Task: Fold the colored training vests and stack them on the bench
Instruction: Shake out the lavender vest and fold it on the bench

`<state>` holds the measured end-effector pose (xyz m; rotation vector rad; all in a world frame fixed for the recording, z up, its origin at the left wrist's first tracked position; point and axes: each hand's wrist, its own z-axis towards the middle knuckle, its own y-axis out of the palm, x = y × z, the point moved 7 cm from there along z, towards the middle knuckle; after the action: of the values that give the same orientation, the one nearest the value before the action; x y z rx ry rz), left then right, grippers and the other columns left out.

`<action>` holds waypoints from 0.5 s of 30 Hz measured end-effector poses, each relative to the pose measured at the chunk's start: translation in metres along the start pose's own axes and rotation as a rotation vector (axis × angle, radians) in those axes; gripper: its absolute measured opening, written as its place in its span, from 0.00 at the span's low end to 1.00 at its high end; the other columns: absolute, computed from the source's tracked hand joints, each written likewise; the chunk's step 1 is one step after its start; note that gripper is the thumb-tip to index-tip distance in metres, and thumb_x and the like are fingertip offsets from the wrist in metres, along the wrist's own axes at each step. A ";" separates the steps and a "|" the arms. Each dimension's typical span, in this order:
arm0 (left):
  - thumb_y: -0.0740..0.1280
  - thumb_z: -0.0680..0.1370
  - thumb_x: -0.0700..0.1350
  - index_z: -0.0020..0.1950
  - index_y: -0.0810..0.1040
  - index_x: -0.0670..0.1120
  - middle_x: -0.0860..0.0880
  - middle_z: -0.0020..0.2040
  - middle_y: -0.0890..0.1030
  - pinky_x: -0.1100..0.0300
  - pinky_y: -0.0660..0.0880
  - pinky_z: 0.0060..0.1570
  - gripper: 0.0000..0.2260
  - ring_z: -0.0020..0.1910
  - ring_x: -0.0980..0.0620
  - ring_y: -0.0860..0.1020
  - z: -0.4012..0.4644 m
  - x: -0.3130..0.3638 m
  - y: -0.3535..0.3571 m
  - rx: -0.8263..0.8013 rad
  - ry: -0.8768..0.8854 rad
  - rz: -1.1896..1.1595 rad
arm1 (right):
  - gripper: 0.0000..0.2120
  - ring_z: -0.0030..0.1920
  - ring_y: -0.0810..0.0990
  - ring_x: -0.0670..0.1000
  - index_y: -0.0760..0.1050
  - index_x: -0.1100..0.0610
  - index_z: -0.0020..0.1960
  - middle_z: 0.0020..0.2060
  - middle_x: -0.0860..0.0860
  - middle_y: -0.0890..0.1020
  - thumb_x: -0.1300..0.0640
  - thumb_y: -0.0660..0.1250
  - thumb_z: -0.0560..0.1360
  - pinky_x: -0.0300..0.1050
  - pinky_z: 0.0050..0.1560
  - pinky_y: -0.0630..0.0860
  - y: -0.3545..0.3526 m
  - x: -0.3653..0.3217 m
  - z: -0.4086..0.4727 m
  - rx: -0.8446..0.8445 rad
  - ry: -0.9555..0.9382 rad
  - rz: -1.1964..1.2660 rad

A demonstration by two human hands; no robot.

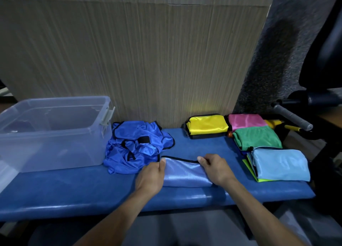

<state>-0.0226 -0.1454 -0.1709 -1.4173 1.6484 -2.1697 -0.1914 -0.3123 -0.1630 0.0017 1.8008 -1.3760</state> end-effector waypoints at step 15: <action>0.49 0.86 0.56 0.48 0.80 0.45 0.44 0.52 0.83 0.53 0.70 0.46 0.24 0.53 0.42 0.80 0.003 0.009 -0.005 0.069 -0.041 0.371 | 0.18 0.44 0.78 0.53 0.77 0.51 0.46 0.44 0.49 0.78 0.38 0.60 0.81 0.52 0.44 0.77 0.003 -0.014 0.002 0.052 -0.192 -0.128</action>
<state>-0.0232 -0.1504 -0.1611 -1.0310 1.6482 -1.9533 -0.1796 -0.3063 -0.1571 -0.2150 1.6284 -1.4604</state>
